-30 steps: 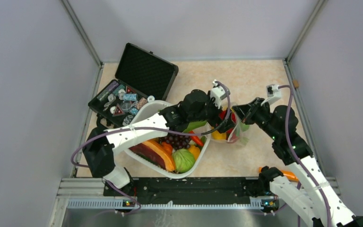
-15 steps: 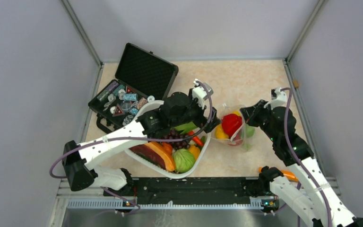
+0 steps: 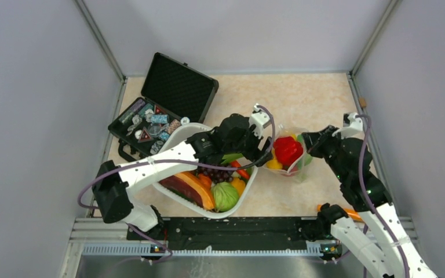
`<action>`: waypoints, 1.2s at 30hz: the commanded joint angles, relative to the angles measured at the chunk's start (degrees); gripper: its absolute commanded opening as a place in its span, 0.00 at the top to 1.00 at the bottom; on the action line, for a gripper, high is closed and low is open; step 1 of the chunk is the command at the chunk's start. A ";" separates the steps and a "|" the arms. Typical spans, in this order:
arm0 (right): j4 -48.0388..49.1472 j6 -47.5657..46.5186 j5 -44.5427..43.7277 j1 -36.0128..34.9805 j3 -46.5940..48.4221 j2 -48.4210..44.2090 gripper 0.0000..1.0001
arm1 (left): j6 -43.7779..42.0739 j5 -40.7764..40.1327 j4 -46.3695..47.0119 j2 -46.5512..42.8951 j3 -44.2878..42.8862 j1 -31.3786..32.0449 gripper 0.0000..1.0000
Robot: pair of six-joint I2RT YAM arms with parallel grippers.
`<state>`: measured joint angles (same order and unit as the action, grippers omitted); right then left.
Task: Place the food in the zip-top bag and seal the zipper
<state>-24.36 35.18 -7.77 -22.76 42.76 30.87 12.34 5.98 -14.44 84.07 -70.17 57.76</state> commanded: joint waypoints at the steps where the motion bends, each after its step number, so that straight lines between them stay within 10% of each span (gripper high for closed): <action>1: 2.19 0.84 -2.46 -0.18 2.02 -2.15 1.00 | -2.35 1.45 0.08 3.58 -5.46 0.14 0.19; 28: 0.66 1.40 -4.19 -0.22 4.17 -6.32 1.00 | -4.57 5.75 -1.92 10.20 -10.04 0.08 0.49; 36: 1.51 0.49 -2.70 -0.21 2.14 -6.18 1.00 | -1.37 5.55 2.25 7.30 -6.49 0.08 0.95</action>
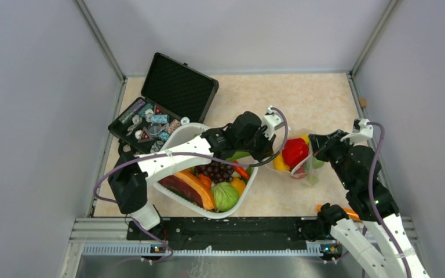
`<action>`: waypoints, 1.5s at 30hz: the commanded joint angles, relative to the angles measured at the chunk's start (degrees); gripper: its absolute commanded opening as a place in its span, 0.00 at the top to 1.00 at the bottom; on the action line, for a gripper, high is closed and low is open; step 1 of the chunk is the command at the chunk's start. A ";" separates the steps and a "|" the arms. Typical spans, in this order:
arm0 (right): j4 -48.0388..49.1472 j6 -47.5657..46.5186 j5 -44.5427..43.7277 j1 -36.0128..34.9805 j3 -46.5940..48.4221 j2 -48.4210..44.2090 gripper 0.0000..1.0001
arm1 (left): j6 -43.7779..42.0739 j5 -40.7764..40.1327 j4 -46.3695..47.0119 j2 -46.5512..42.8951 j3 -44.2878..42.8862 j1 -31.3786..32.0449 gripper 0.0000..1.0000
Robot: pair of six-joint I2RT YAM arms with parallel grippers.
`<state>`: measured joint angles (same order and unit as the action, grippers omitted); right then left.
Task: Place the food in the zip-top bag and seal the zipper
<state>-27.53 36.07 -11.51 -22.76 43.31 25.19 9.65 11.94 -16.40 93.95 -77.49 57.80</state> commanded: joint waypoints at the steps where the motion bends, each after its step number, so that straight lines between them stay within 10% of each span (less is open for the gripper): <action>1: 5.01 -0.61 2.16 -0.21 1.18 -0.56 1.00 | 1.19 -0.79 4.41 -2.25 0.34 0.03 1.00; 24: 4.92 -8.06 10.92 -0.20 -2.02 -11.32 1.00 | -8.15 -3.53 -4.73 3.61 -22.18 -1.99 1.00; 31: -13.35 -5.42 4.94 -0.20 2.07 4.93 1.00 | -6.50 -1.16 -5.73 6.30 -23.29 -2.06 1.00; 38: -2.38 -0.79 8.73 -0.20 -1.88 -3.36 1.00 | -7.19 -1.82 -4.94 5.67 -23.47 -2.44 1.00; 45: 4.98 -2.65 20.11 -0.18 -3.51 -5.81 0.66 | -7.51 2.15 -3.02 6.31 -22.55 -2.52 1.00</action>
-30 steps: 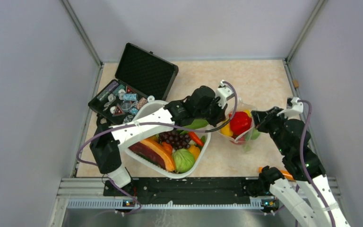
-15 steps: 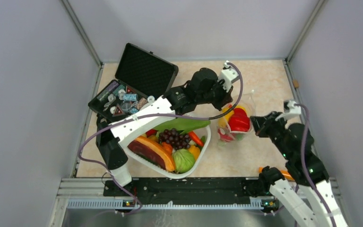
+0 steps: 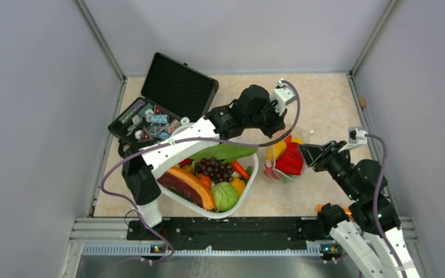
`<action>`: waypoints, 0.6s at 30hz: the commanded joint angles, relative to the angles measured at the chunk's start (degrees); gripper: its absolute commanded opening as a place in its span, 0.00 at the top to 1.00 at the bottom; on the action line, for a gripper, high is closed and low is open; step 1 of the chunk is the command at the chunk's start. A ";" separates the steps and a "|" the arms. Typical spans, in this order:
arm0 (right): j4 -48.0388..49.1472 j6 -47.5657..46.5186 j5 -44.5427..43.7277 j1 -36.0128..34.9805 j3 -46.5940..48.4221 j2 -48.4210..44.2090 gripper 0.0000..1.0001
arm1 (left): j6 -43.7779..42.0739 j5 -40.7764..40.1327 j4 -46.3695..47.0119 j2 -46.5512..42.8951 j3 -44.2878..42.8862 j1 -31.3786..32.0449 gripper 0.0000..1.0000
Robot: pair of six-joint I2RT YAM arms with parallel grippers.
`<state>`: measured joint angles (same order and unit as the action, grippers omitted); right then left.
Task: Place the food in the zip-top bag and seal the zipper
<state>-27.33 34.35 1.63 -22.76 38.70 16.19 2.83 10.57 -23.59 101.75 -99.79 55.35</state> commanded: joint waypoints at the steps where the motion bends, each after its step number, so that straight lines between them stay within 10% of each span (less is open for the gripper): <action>1: 3.04 -2.02 7.16 -0.19 2.07 5.03 0.64 | -0.84 4.18 4.78 -1.60 0.22 -0.07 1.00; 18: -4.55 -21.80 -18.26 -0.10 21.73 22.81 0.45 | -5.21 10.28 8.36 -3.51 4.78 -4.81 1.00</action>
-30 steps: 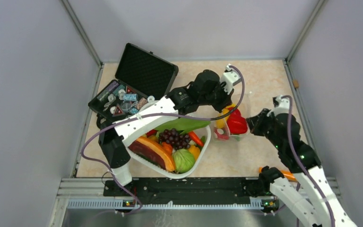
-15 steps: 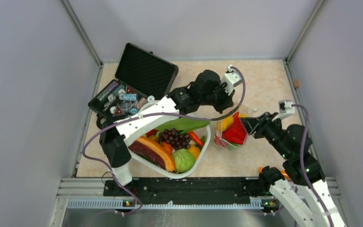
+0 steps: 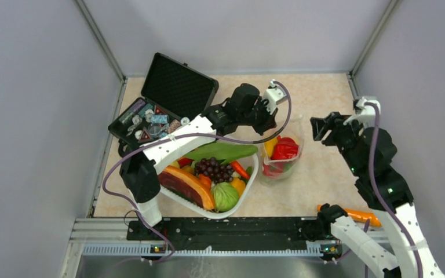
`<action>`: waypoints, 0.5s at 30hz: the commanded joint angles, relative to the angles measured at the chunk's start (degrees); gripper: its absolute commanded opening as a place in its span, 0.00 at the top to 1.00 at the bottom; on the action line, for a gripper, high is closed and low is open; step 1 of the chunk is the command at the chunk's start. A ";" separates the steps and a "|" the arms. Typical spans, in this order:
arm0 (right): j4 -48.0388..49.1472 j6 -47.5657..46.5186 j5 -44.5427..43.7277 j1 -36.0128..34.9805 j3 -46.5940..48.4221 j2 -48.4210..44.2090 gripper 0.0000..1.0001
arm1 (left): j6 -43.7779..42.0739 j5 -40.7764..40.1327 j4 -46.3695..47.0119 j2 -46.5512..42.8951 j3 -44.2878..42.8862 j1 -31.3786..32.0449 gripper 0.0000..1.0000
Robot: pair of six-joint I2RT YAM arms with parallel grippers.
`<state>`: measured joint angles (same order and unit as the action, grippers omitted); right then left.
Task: Place the food in the zip-top bag and seal the zipper
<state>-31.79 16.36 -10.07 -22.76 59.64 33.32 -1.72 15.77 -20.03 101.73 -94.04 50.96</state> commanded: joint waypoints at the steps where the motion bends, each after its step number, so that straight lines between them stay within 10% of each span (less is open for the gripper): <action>1: 0.22 -3.90 -6.18 -0.11 1.23 6.71 0.45 | -0.54 5.45 4.86 -3.35 -1.43 -0.42 1.00; 6: -2.29 -6.10 4.03 4.59 3.95 12.70 0.37 | -1.60 5.02 3.22 -3.43 -2.72 -0.42 1.00; 11: 1.46 -4.79 48.96 37.74 8.51 22.05 0.34 | -2.22 4.82 2.70 -3.09 -2.83 -0.47 1.00; 15: 23.54 2.99 65.96 45.33 -0.30 24.67 0.31 | -1.96 4.97 3.32 -2.82 -2.61 -0.42 1.00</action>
<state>-28.82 13.39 27.88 17.76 63.83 57.21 -3.03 19.70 -19.40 101.62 -94.41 50.39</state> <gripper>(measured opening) 0.667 0.002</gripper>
